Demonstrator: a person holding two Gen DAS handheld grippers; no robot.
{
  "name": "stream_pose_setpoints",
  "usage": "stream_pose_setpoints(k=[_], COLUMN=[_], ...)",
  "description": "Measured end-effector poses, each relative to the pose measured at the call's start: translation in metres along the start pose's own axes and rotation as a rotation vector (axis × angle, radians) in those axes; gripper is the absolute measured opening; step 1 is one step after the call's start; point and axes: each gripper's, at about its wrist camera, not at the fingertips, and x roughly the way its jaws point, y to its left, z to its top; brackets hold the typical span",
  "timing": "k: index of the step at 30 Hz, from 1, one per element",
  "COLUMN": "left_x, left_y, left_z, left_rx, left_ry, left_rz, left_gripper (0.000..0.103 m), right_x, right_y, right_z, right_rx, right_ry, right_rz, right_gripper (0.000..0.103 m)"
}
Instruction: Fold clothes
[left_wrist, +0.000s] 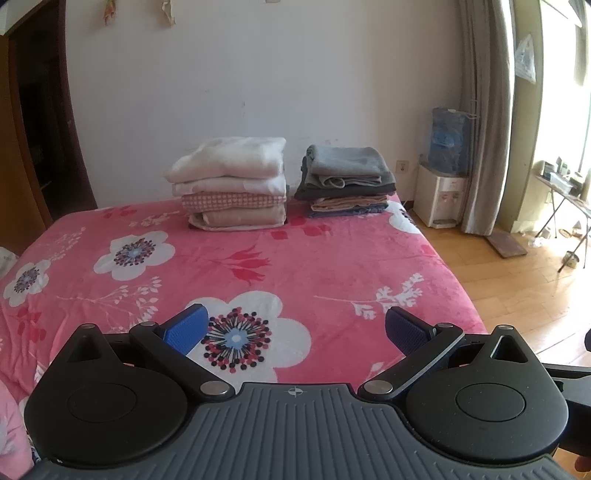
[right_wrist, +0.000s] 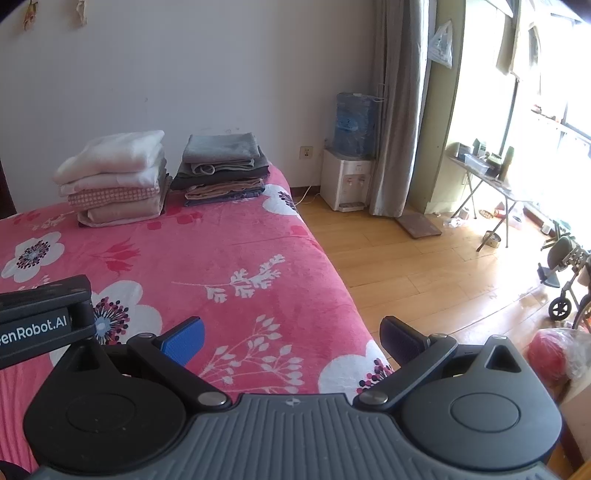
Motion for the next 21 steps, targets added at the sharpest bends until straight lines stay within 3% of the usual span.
stream_pose_setpoints(k=[21], left_x=[0.0033], left_y=[0.0085], left_z=[-0.0006], left_rx=[-0.013], left_ry=[0.013], left_rz=[0.004], left_gripper=[0.103], right_x=[-0.0004], right_y=[0.0092], right_z=[0.0011], right_rx=[-0.014], right_ry=[0.0], right_rz=[-0.001], right_gripper=[0.103])
